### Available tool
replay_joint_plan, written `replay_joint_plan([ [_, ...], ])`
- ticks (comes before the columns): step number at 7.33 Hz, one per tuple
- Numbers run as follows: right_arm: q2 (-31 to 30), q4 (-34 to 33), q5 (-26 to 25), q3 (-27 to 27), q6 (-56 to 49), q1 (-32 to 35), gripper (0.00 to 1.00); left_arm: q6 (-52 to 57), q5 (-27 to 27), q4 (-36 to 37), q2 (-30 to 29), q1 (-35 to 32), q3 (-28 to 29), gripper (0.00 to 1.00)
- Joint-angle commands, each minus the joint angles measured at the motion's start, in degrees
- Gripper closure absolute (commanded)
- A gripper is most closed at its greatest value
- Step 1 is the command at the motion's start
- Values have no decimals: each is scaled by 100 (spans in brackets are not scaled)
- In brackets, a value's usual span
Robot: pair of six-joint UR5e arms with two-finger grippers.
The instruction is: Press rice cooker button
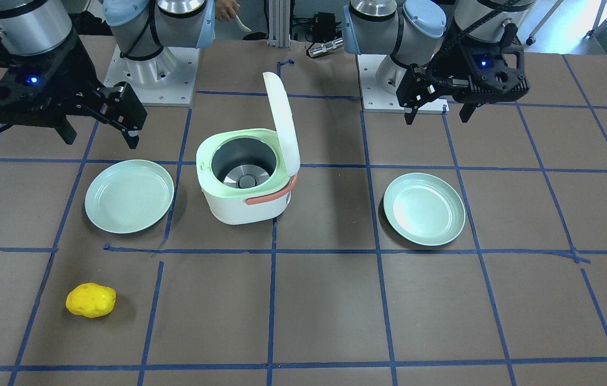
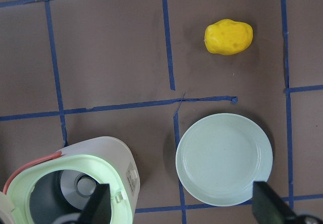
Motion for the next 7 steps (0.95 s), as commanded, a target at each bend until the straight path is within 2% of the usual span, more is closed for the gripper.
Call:
replay_joint_plan([
  [1, -9, -18, -5, -33, -198, -114, 0, 4, 0, 0, 0, 0, 0, 0],
  [7, -79, -88, -286, 20, -207, -79, 0, 4, 0, 0, 0, 0, 0, 0],
])
